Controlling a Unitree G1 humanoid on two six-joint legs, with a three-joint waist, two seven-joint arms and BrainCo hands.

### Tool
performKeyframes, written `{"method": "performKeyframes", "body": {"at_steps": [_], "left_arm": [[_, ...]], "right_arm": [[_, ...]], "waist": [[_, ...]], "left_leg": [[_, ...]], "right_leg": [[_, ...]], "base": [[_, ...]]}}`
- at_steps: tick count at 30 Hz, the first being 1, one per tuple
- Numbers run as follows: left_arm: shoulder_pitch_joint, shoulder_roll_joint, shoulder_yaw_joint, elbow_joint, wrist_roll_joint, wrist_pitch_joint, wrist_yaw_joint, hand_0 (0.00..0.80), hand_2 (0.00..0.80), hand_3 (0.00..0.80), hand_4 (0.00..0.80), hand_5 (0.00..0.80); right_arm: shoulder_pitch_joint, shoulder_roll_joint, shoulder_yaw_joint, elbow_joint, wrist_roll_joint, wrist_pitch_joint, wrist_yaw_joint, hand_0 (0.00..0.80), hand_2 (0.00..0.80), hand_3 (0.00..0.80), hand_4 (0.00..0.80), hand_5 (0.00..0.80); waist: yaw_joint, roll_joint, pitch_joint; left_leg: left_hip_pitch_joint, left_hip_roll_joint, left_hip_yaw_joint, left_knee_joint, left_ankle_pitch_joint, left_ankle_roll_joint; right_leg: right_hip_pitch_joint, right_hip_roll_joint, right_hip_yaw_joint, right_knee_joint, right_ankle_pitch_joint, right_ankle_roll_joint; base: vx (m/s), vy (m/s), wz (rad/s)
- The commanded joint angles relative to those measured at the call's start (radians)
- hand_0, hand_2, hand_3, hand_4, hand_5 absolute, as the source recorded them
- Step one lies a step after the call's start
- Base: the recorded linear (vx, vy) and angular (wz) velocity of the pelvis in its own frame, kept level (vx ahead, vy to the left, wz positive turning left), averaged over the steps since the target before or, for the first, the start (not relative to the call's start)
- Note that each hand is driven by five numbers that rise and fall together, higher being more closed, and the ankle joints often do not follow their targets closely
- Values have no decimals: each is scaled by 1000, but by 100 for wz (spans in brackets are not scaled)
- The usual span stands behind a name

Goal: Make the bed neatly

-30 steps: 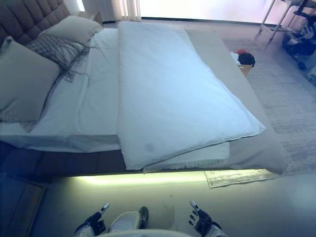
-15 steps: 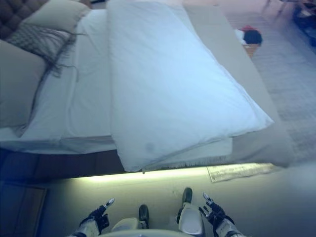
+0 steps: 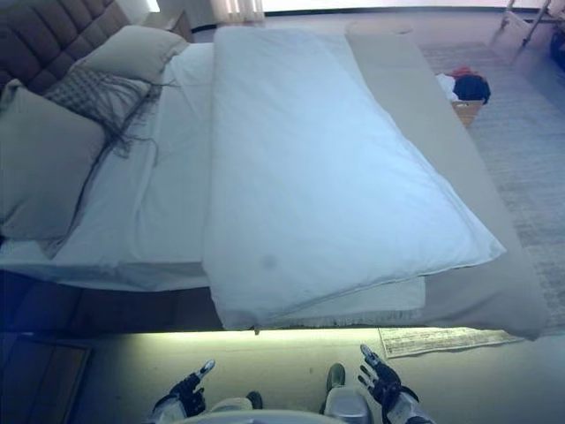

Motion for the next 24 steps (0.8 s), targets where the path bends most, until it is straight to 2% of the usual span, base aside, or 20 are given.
{"method": "performKeyframes", "body": {"at_steps": [1, 2, 6, 10, 13, 18, 24], "left_arm": [[-19, 2, -32, 33, 33, -18, -11, 0, 0, 0, 0, 0], [-26, 8, -30, 38, 55, -18, -13, 0, 0, 0, 0, 0], [-65, 61, -48, 32, 48, -35, -39, 0, 0, 0, 0, 0], [-96, 85, -61, 4, -2, -35, -46, 0, 0, 0, 0, 0], [-107, 84, -70, -13, -39, -45, -58, 0, 0, 0, 0, 0], [-126, 88, -86, -53, -75, -57, -87, 0, 0, 0, 0, 0], [-179, 94, -113, -125, -154, -70, -122, 0, 0, 0, 0, 0]], "right_arm": [[-76, -2, 24, -13, 94, -46, 48, 0, 0, 0, 0, 0], [-88, -1, 18, -22, 119, -60, 52, 0, 0, 0, 0, 0], [-123, -3, -15, -86, 279, -97, 95, 0, 0, 0, 0, 0], [-152, 5, -37, -124, 422, -110, 220, 0, 0, 0, 0, 0], [-174, 3, -47, -154, 444, -132, 202, 0, 0, 0, 0, 0], [-224, -23, -68, -171, 463, -118, 178, 0, 0, 0, 0, 0], [-355, -95, -70, -156, 468, -98, 135, 0, 0, 0, 0, 0]], "waist": [[33, -4, 52], [35, -5, 61], [24, -7, 103], [17, -5, 129], [24, -2, 137], [43, 7, 170], [58, 27, 228]], "left_leg": [[-85, 47, 15, -110, 152, 0], [-90, 43, 21, -108, 139, 8], [-138, 28, 25, -56, 105, 23], [-186, 22, 40, -38, 97, 28], [-215, 20, 42, -39, 102, 26], [-289, 26, 29, -18, 116, 12], [-408, 20, 9, 53, 122, 8]], "right_leg": [[17, -61, 14, 93, -41, 83], [5, -74, 4, 110, -47, 87], [-94, -122, 12, 193, -46, 110], [-133, -135, 35, 173, -21, 127], [-146, -140, 35, 158, -13, 132], [-180, -141, 23, 155, -13, 124], [-289, -143, 14, 238, -32, 104]], "base": [[49, 187, -9], [56, 157, -26], [-25, 87, -35], [-26, 0, 8], [-25, -54, 1], [-69, -95, -1], [-105, -64, 5]]}}
